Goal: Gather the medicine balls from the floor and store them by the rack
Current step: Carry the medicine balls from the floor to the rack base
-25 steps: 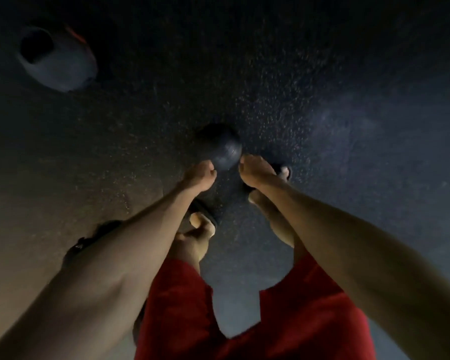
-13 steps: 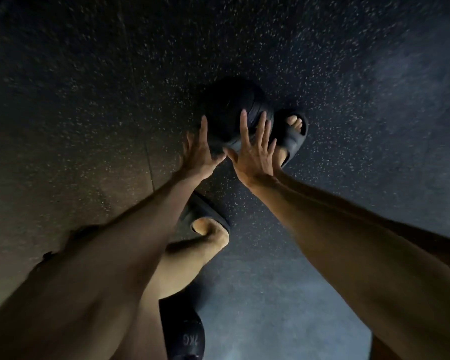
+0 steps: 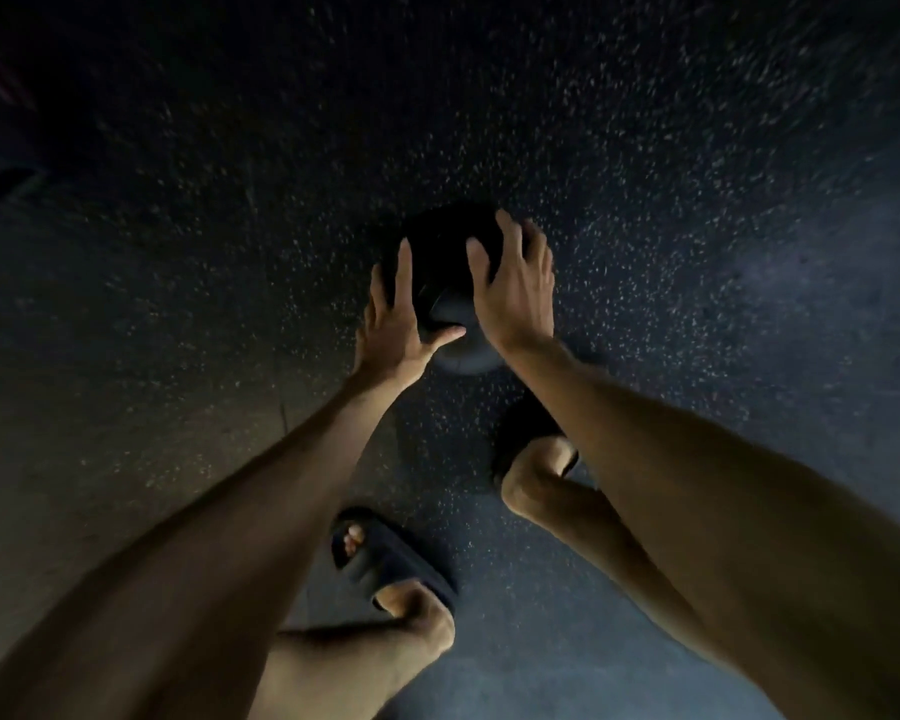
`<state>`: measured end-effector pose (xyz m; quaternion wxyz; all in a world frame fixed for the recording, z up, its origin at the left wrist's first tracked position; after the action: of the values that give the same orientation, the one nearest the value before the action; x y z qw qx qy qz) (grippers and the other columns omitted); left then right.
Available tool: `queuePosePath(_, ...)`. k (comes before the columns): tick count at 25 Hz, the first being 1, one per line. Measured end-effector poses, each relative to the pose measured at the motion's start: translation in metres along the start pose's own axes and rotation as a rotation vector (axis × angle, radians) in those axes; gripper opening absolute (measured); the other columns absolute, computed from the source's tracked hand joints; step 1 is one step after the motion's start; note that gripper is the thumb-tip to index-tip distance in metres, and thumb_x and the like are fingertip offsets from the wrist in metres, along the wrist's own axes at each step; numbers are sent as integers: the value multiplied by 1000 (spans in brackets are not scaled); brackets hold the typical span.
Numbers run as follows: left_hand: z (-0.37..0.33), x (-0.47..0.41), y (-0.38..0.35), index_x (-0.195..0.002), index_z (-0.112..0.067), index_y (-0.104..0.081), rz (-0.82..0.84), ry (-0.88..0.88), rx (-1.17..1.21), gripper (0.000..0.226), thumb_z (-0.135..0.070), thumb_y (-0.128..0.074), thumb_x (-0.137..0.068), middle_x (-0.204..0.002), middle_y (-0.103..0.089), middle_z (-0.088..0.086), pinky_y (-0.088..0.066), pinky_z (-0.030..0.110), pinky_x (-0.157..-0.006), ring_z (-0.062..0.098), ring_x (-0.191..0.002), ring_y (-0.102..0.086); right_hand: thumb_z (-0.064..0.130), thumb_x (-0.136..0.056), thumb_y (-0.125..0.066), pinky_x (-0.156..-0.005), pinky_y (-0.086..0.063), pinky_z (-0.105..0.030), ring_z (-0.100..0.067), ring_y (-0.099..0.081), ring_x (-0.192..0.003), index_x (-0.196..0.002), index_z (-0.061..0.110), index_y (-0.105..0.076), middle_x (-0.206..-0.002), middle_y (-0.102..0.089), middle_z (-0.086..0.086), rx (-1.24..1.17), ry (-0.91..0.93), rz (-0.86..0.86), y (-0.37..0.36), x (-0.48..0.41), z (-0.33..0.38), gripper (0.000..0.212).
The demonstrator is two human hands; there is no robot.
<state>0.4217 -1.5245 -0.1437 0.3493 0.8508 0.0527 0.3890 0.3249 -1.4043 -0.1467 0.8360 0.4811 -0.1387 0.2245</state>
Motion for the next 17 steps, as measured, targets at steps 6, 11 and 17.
queuePosePath(6, -40, -87, 46, -157, -42, 3, 147, 169, 57, 107, -63, -69, -81, -166, -8, 11, -28, 51, -116, 37, -150, -19, 61, -102, -31, -121, -21, -54, -32, -10, -153, -160, 32, -5, -167, -7, -11, -63, 42, 24, 8, 4, -20, 70)
queuePosePath(11, -98, -147, 46, -147, -34, -43, -355, 265, 305, 62, -68, -37, -96, -151, -43, 8, -35, 59, -110, 33, -137, -42, 68, -98, -20, -110, -35, -57, -38, -39, -134, -154, 30, -31, -148, -40, -18, -45, -71, 12, 33, -129, 12, 68)
queuePosePath(17, -97, -153, 45, -152, -27, -37, -479, -368, -106, 66, -63, -37, -97, -161, -30, 4, -23, 47, -121, 22, -149, -25, 46, -94, -42, -79, -44, -36, -32, -61, -97, -112, 12, -69, -112, -68, -13, -235, -252, 39, 64, -239, 45, 47)
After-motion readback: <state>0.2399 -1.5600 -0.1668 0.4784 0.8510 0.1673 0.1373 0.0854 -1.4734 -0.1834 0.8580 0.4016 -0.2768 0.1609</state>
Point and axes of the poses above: each hand's wrist, its own x-axis away from the middle knuckle, its own y-axis out of the back of the hand, z = x × y, the point moved 1 cm from there along -x, towards the middle knuckle
